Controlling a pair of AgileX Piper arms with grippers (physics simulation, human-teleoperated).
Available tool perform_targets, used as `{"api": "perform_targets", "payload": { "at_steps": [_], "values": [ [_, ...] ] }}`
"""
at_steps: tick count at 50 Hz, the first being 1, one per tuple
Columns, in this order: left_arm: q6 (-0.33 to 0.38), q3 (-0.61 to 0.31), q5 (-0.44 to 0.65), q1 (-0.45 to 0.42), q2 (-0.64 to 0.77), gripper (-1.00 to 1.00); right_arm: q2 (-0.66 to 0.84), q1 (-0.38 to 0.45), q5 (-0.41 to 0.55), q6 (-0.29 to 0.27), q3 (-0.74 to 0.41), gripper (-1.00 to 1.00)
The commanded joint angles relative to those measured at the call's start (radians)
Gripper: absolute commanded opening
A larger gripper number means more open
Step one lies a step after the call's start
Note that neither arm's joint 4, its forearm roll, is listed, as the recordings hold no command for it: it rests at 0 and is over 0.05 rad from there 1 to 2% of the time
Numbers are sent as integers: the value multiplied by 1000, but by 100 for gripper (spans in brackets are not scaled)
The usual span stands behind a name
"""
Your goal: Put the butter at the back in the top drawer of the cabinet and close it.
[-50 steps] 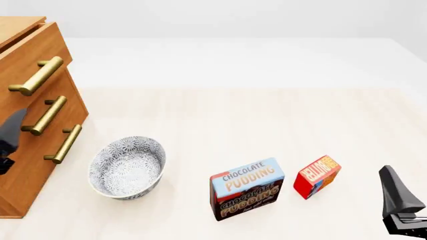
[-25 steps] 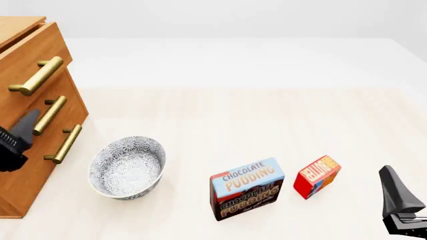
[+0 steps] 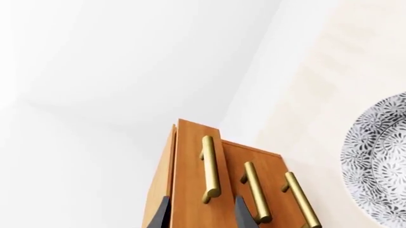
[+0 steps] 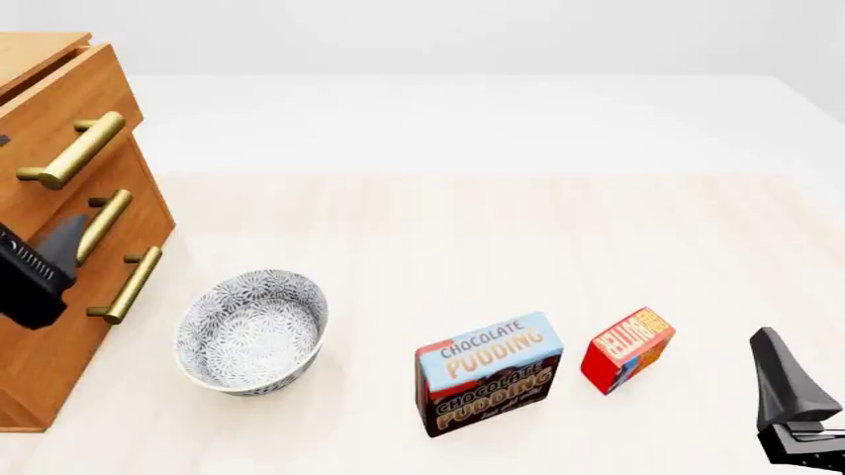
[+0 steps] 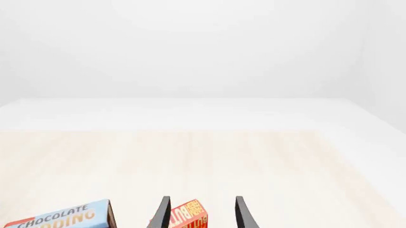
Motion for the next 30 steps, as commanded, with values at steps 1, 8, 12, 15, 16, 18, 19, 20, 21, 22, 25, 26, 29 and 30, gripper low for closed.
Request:
{"api": "perform_targets", "payload": {
  "at_steps": [1, 8, 12, 15, 16, 18, 19, 20, 21, 22, 25, 26, 29, 30],
  "values": [
    [10, 16, -54, 15, 35, 100, 0, 0, 0, 0, 0, 100],
    [14, 5, -68, 18, 59, 100, 0, 0, 0, 0, 0, 100],
    [-5, -11, -53, 30, 66, 100, 0, 0, 0, 0, 0, 100],
    [6, 4, -81, 30, 73, 100, 0, 0, 0, 0, 0, 100],
    [5, 10, -85, 34, 79, 100, 0, 0, 0, 0, 0, 100],
    [7, 12, -91, 34, 81, 100, 0, 0, 0, 0, 0, 100],
    [7, 13, -94, 36, 83, 100, 0, 0, 0, 0, 0, 100],
    [6, 12, -91, 40, 85, 100, 0, 0, 0, 0, 0, 100],
    [6, 11, -95, 39, 89, 100, 0, 0, 0, 0, 0, 100],
    [6, 10, -98, 39, 92, 100, 0, 0, 0, 0, 0, 100],
    [7, 13, -109, 38, 105, 100, 0, 0, 0, 0, 0, 100],
    [7, 13, -110, 38, 105, 100, 0, 0, 0, 0, 0, 100],
    [10, 18, -121, 48, 114, 100, 0, 0, 0, 0, 0, 100],
    [2, 10, -110, 63, 114, 100, 0, 0, 0, 0, 0, 100]
  ]
}}
